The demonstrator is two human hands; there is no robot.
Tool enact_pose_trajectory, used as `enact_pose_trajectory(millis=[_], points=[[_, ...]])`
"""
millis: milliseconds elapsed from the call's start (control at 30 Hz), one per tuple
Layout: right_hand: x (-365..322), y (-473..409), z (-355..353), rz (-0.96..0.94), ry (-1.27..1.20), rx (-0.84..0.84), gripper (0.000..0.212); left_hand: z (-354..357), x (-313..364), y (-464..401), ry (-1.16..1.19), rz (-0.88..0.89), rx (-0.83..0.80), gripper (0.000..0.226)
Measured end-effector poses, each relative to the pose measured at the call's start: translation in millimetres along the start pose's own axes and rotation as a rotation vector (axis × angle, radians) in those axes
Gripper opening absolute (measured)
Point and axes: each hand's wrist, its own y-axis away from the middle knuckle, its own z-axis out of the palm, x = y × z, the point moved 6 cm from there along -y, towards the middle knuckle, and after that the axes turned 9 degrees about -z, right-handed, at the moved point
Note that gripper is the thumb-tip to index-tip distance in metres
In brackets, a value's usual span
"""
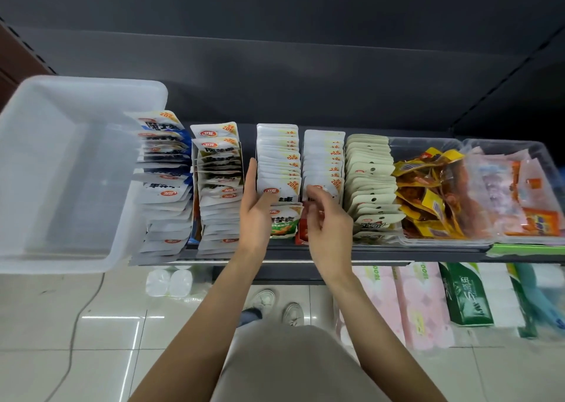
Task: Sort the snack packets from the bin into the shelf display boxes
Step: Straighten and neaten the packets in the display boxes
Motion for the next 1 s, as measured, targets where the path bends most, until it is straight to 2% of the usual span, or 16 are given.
enact_pose_trajectory(millis=[100,233,333,433,667,733,800,867,933,1000], points=[[6,-6,-2,-0.039,0.055,-0.027,0.025,-1,-2,4,-0.030,0.030,-0.014,0.067],[3,-5,2,-0.079,0.039,-0.166,0.028,-4,-1,7,-0.039,0.059,-0.011,0.068],[2,-10,2,-0.095,0.052,-0.161,0.024,-4,0,6,-0.052,0.074,-0.007,0.068],[0,-22,5,-0.155,0.113,-0.182,0.012,-3,0,7,-0.048,0.085,-0.022,0.066],[-25,-43,-10,-0.220,0.128,-0.006,0.007,-4,2,6,-0.065,0.059,0.026,0.062],[-31,-51,-10,-0.232,0.147,-0.028,0.006,-4,2,2,-0.061,0.061,0.041,0.055],[-28,-55,-6,-0.197,0.156,-0.084,0.007,-2,2,0,-0.056,0.043,0.065,0.049],[-20,-49,-5,-0.126,0.106,-0.057,0.013,0,5,-4,-0.089,0.025,0.113,0.049],[-12,-37,-8,0.005,-0.020,0.019,0.025,0,9,-10,-0.092,0.003,0.167,0.050],[-7,-21,-2,0.149,-0.237,-0.016,0.037,1,11,-15,-0.076,-0.002,0.197,0.049]])
